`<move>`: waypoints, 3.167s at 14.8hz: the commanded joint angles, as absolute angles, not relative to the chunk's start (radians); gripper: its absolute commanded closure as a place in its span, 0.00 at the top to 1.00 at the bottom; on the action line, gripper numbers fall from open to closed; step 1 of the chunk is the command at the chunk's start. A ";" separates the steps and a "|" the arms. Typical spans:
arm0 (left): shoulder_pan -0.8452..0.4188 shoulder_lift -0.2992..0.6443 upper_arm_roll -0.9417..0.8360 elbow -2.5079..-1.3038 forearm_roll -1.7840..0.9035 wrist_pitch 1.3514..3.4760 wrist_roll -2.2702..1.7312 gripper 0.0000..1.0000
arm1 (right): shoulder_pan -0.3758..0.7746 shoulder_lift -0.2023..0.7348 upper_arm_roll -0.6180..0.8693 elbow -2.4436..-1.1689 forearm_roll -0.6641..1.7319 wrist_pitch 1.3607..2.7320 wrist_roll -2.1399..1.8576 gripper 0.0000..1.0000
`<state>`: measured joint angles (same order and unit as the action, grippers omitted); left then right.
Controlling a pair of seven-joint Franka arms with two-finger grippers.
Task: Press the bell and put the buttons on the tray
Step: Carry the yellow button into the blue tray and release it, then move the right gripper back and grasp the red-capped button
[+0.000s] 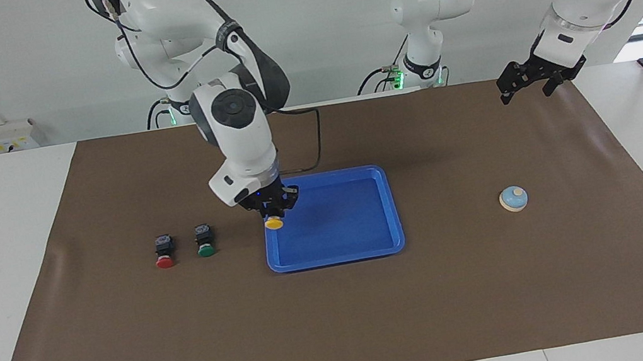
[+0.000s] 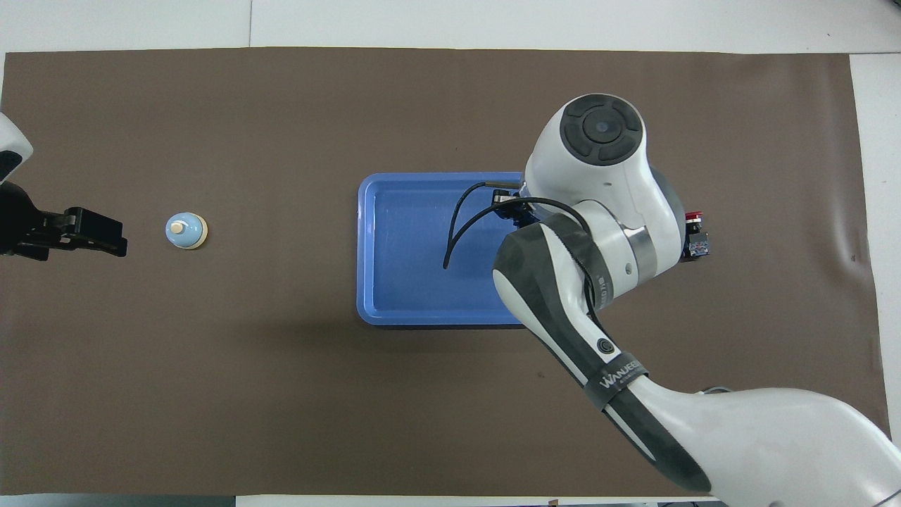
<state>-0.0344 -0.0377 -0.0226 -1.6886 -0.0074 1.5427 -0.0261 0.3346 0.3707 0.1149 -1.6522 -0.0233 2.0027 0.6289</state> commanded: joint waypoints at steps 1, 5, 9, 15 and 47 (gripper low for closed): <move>-0.037 -0.051 -0.018 -1.690 -0.011 1.529 -0.026 1.00 | 0.337 0.411 0.110 -1.710 -0.026 2.130 0.664 0.00; -0.037 -0.051 -0.018 -1.690 -0.011 1.529 -0.026 1.00 | 0.348 0.410 0.110 -1.761 -0.025 2.184 0.678 0.47; -0.037 -0.051 -0.018 -1.690 -0.011 1.529 -0.026 1.00 | 0.357 0.408 0.110 -1.752 -0.026 2.157 0.693 1.00; -0.037 -0.051 -0.018 -1.690 -0.011 1.529 -0.026 1.00 | 0.157 0.307 0.098 -1.750 -0.035 2.019 0.412 1.00; -0.037 -0.051 -0.018 -1.690 -0.011 1.529 -0.026 1.00 | -0.123 0.193 0.112 -2.036 -0.017 2.197 0.049 0.00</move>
<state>-0.0344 -0.0377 -0.0226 -1.6886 -0.0074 1.5427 -0.0261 -0.1454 0.2192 0.1003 -2.1184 -0.0237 2.3197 -0.0258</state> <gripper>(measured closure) 0.000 0.590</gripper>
